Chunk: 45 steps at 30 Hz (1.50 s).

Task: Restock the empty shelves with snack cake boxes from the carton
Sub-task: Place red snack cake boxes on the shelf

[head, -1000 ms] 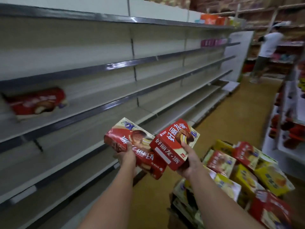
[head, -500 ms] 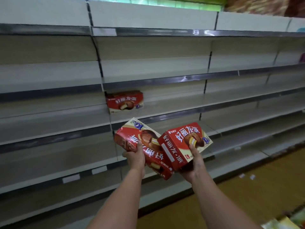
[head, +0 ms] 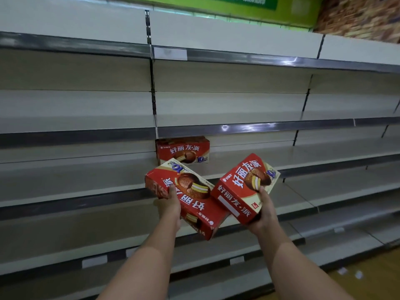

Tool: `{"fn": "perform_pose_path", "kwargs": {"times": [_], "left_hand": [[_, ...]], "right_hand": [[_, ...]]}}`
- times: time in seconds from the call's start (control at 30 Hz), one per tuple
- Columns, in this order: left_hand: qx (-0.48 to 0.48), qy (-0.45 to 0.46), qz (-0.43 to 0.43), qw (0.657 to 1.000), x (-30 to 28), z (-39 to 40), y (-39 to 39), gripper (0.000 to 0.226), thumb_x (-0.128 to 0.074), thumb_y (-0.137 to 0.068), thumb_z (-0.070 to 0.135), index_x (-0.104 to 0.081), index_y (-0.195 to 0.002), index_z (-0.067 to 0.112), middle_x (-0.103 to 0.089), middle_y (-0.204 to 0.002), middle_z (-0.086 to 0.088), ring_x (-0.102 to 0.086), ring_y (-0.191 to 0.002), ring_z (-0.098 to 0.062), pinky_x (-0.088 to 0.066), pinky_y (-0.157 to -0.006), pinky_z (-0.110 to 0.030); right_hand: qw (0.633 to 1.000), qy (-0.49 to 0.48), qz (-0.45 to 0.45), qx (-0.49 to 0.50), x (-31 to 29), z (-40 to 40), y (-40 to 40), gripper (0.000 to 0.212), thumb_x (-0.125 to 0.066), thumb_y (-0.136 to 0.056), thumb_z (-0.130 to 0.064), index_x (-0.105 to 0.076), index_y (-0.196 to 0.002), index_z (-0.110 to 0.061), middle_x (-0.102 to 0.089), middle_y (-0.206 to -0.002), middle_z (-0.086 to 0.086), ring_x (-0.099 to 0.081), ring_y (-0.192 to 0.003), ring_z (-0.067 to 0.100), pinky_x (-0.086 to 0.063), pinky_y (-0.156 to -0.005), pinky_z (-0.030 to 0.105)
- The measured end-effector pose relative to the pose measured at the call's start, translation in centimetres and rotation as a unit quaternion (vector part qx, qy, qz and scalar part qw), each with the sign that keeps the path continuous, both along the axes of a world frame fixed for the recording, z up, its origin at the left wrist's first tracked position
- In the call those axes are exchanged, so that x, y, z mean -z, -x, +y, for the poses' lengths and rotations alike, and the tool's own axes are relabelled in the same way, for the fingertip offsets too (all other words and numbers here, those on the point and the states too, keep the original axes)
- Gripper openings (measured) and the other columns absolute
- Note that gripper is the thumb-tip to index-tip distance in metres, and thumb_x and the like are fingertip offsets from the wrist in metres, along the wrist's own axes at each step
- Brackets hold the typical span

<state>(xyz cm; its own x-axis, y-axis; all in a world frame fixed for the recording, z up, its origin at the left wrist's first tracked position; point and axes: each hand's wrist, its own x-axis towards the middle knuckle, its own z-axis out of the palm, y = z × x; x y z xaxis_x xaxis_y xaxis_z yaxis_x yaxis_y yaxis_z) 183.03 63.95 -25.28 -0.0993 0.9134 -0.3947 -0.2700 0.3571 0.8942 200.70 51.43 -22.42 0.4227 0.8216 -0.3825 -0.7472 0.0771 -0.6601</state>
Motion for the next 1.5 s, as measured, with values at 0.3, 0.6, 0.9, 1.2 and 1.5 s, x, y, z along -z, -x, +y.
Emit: {"fn": "perform_pose_path", "kwargs": {"times": [0.3, 0.6, 0.9, 1.2, 1.5], "left_hand": [[0.033, 0.023, 0.006, 0.999, 0.5, 7.7, -1.6, 0.06, -0.059, -0.087, 0.05, -0.045, -0.128, 0.009, -0.069, -0.1, -0.016, -0.069, -0.082, -0.03, -0.056, -0.067, -0.038], [0.061, 0.014, -0.004, 0.998, 0.0, 13.0, -6.7, 0.046, -0.054, -0.092, 0.047, -0.055, -0.119, 0.01, -0.07, -0.103, -0.016, -0.069, -0.091, -0.033, -0.055, -0.084, -0.046], [0.071, 0.03, 0.007, 0.997, 0.8, 14.5, -9.9, 0.05, -0.056, -0.089, 0.048, -0.06, -0.119, 0.007, -0.072, -0.099, -0.014, -0.069, -0.082, -0.029, -0.055, -0.083, -0.042], [0.137, 0.057, 0.023, 0.989, -0.3, 14.4, -11.0, 0.036, -0.054, -0.091, 0.047, -0.06, -0.088, 0.011, -0.069, -0.069, -0.008, -0.065, -0.064, -0.023, -0.051, -0.059, -0.032], [0.1, -0.053, -0.119, 0.986, -1.2, 13.9, -7.6, 0.074, -0.033, -0.087, 0.072, -0.054, -0.126, 0.013, -0.073, -0.094, -0.013, -0.068, -0.092, -0.03, -0.051, -0.078, -0.042]], "right_hand": [[0.997, 0.027, 0.044, 0.06, 1.1, 8.8, -4.5, 0.053, -0.049, -0.091, -0.056, -0.055, -0.124, -0.015, -0.068, -0.11, 0.012, -0.067, -0.098, 0.029, -0.054, -0.082, 0.044], [0.994, 0.072, 0.048, 0.059, 2.6, 17.2, -12.2, 0.07, -0.066, -0.087, -0.034, -0.031, -0.145, -0.016, -0.054, -0.135, 0.014, -0.056, -0.12, 0.03, -0.047, -0.101, 0.045], [0.965, 0.225, -0.137, 0.01, 5.7, 23.2, -18.8, 0.086, -0.063, -0.08, -0.059, -0.03, -0.142, -0.009, -0.053, -0.13, 0.018, -0.056, -0.114, 0.033, -0.047, -0.097, 0.044], [0.881, 0.166, -0.216, -0.387, 4.7, 19.8, -12.4, 0.079, -0.043, -0.077, -0.077, -0.065, -0.104, -0.006, -0.069, -0.097, 0.013, -0.062, -0.09, 0.025, -0.049, -0.08, 0.034], [0.93, 0.033, -0.074, -0.358, 2.6, 21.6, -7.2, 0.048, -0.062, -0.086, -0.045, -0.061, -0.115, -0.006, -0.069, -0.101, 0.013, -0.065, -0.089, 0.025, -0.048, -0.09, 0.037]]}}
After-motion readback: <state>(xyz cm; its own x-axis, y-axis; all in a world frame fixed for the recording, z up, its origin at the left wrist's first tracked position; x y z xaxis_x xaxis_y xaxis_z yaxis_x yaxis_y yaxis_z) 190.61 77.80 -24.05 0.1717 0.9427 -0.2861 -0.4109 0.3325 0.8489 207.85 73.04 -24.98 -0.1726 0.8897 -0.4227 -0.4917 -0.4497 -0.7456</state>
